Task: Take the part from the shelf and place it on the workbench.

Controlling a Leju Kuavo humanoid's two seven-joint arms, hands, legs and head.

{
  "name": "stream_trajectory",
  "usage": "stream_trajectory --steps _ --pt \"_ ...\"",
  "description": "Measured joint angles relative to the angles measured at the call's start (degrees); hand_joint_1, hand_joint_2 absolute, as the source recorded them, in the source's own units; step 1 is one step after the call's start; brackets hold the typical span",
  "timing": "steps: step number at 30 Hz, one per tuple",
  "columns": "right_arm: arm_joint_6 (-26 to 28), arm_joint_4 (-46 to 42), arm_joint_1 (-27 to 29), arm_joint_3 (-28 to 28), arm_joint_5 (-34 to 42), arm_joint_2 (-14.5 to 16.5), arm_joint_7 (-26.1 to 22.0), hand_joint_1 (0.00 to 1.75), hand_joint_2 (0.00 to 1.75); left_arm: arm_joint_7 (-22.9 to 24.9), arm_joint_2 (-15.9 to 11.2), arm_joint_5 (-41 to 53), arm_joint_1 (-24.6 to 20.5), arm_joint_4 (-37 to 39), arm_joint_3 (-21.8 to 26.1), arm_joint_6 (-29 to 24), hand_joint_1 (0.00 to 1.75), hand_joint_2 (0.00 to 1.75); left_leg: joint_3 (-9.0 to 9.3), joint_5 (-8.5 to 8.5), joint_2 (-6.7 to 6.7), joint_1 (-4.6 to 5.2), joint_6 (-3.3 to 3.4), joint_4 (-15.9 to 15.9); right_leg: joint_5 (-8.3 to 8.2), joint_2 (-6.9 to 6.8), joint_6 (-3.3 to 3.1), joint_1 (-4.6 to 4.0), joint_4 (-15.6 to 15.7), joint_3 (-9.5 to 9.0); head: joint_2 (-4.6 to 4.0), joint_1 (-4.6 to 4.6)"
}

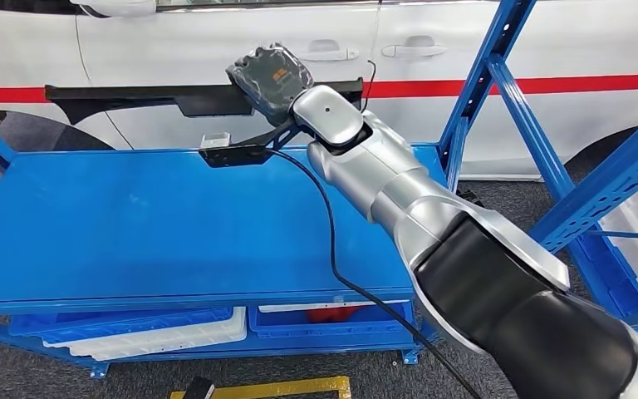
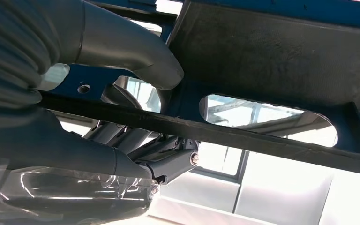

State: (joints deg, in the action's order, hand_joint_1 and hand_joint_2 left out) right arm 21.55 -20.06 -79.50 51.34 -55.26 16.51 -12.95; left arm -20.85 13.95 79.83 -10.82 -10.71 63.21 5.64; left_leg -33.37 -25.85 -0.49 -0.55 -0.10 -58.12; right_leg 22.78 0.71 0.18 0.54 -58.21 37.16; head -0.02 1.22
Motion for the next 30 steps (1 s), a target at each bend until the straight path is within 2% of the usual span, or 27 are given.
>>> stream_trajectory --steps 25,30 --pt "-3.4 -0.8 -1.3 -2.3 -2.2 -2.0 -0.9 1.75 1.75 1.7 0.0 -0.8 -1.0 0.0 0.0 2.7 0.0 1.75 0.0 0.0 0.0 0.0 0.0 0.0 0.0 0.0 0.0 0.0 0.0 0.0 0.0 0.0" --pt "-3.3 -1.0 -1.3 -2.4 -3.0 -2.2 -1.0 1.75 1.75 -2.9 0.0 1.2 -1.2 0.0 -1.3 2.5 0.0 1.75 0.0 0.0 0.0 0.0 0.0 0.0 0.0 0.0 0.0 0.0 0.0 0.0 0.0 0.0"
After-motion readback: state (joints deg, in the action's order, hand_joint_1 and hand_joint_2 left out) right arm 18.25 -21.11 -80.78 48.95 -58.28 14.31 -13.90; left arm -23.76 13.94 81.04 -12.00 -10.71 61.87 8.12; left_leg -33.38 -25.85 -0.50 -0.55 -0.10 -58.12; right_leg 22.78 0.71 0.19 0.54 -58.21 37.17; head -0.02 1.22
